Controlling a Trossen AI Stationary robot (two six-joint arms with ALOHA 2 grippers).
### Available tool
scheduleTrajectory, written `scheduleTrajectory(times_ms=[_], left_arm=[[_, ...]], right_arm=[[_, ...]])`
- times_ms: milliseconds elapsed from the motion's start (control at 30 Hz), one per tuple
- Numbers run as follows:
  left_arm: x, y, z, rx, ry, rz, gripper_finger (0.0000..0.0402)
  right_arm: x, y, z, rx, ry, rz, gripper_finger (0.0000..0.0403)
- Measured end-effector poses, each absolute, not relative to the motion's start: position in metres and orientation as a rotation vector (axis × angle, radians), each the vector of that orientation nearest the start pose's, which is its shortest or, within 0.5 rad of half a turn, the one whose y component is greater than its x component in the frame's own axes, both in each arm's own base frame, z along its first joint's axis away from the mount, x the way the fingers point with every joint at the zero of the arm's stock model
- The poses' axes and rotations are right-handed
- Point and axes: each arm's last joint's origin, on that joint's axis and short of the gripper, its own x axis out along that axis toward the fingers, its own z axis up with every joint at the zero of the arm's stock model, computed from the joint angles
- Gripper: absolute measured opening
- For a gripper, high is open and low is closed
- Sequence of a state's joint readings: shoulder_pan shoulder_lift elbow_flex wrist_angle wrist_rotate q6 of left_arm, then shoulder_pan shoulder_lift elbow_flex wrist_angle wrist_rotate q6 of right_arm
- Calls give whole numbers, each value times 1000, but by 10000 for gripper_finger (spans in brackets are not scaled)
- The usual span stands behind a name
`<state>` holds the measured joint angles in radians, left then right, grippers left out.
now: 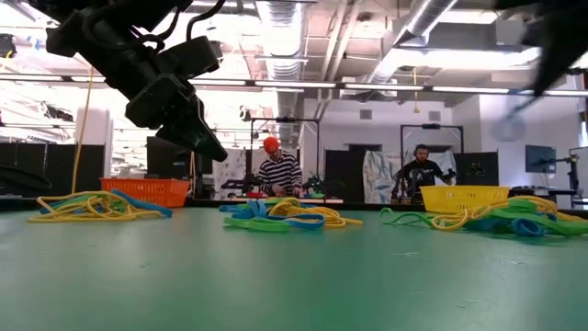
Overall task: Sort rubber bands into baskets
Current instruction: Put the blue rubber band into the red bin
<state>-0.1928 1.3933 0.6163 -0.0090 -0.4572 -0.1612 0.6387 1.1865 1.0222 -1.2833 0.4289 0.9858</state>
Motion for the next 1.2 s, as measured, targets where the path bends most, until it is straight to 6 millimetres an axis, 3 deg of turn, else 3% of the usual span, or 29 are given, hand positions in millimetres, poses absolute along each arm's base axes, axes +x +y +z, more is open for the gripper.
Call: scheduleTrajectory(times_ms=[333,567,767,1200], left_arm=[[254,-36,168,99,722,311,128],[254,-36,168,107,724,309,128],[254,-36,168,104,723,311,128],[255,-37,170,90,701,312,128]], right_arm=[[95,135,276,268,1221,-437,11],[69,149,269,357,1253,-480,11],[61,162,259,394,1276,-473,11],[65,182,245,393,1306,-473,23]])
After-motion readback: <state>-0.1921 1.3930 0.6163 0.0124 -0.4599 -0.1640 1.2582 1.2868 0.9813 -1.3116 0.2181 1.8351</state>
